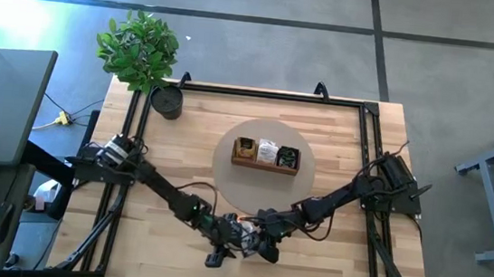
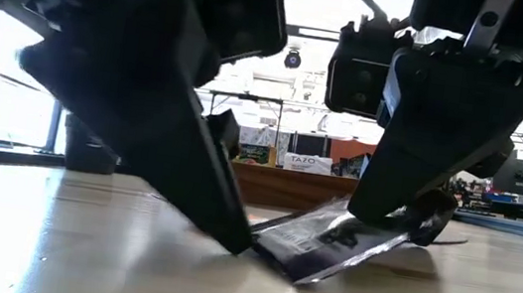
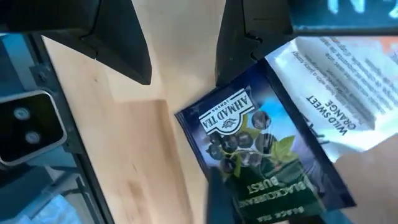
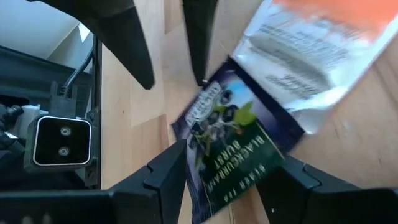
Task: Pick & Place Tea
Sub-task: Put the purple tea bag into the right section of the wooden organizer
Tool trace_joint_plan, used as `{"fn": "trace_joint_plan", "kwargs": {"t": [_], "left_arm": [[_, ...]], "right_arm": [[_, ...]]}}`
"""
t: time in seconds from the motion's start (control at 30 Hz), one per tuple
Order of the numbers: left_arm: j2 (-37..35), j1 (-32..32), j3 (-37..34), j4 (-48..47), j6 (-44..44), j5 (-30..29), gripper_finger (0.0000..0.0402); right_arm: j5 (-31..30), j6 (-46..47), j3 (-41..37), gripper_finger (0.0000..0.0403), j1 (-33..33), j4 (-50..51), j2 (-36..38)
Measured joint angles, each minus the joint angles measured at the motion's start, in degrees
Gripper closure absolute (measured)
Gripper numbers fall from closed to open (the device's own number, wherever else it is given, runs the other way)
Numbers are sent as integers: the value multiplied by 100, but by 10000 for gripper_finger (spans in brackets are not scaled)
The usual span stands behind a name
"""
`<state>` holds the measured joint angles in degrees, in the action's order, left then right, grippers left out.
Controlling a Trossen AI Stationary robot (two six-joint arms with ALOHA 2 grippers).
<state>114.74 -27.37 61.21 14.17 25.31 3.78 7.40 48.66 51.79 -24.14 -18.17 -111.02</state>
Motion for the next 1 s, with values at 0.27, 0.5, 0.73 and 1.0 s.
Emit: {"fn": "trace_joint_plan", "kwargs": {"t": [0.27,0.5,0.73,1.0], "left_arm": [[0,168,-2,276,-175,-60,222],[-160,148,-6,107,-257,-425,222],[-669,154,-1,-552,-124,-905,222],[-1755,152,-7,-2164,91,-2120,222]], "right_arm": [[121,-111,-9,252,157,12,-2],[309,-371,-11,320,202,21,-7],[962,-807,-23,394,435,235,150],[911,-2049,-22,392,1016,2529,1727]]}}
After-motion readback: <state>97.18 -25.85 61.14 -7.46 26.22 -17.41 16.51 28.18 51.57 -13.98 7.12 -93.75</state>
